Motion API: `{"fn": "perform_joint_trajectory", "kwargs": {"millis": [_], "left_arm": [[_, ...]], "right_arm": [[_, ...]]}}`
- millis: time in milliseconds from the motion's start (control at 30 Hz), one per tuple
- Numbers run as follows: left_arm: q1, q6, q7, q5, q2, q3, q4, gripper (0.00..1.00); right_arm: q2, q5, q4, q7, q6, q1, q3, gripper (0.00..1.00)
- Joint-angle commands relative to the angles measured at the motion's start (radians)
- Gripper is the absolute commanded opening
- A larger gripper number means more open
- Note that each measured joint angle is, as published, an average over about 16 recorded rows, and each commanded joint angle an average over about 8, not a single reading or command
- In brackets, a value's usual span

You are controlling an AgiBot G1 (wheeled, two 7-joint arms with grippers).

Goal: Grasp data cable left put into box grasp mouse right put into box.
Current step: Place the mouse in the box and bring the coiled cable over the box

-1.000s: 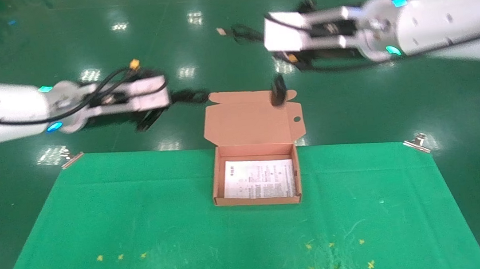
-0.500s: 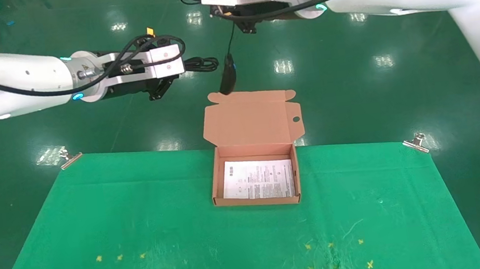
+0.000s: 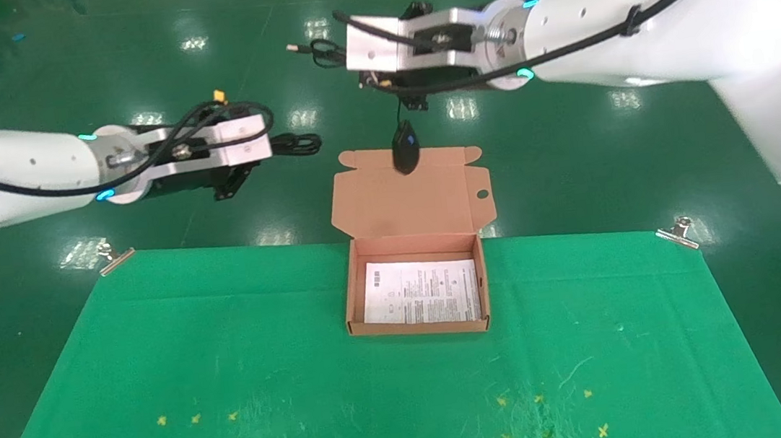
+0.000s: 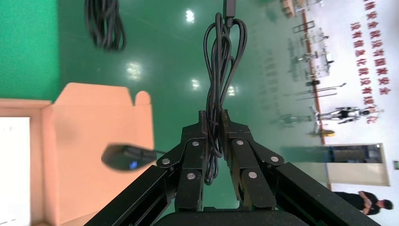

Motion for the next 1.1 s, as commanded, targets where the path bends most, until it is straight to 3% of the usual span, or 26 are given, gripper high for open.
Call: {"fn": "perform_joint_trajectory", "kwargs": {"millis": [33,600,1100], "left_arm": [[0.005,0.004,-0.020,0.017,-0.012,0.004,-0.003,0.00],[0.022,0.103,-0.263,0.227,-0.092,0.036,-0.144,0.00],[0.037,0.121,-0.325,0.270,-0.103,0.038,-0.204,0.00]], "right_arm": [[-0.005,0.001,-0.016,-0.003,0.003,-0.007,-0.005,0.00],[-0.025,0.112,-0.022,0.050,0.034,-0.105,-0.136,0.00],[-0.026,0.192,-0.142,0.155,0.069,-0.166,-0.267,0.00]]}}
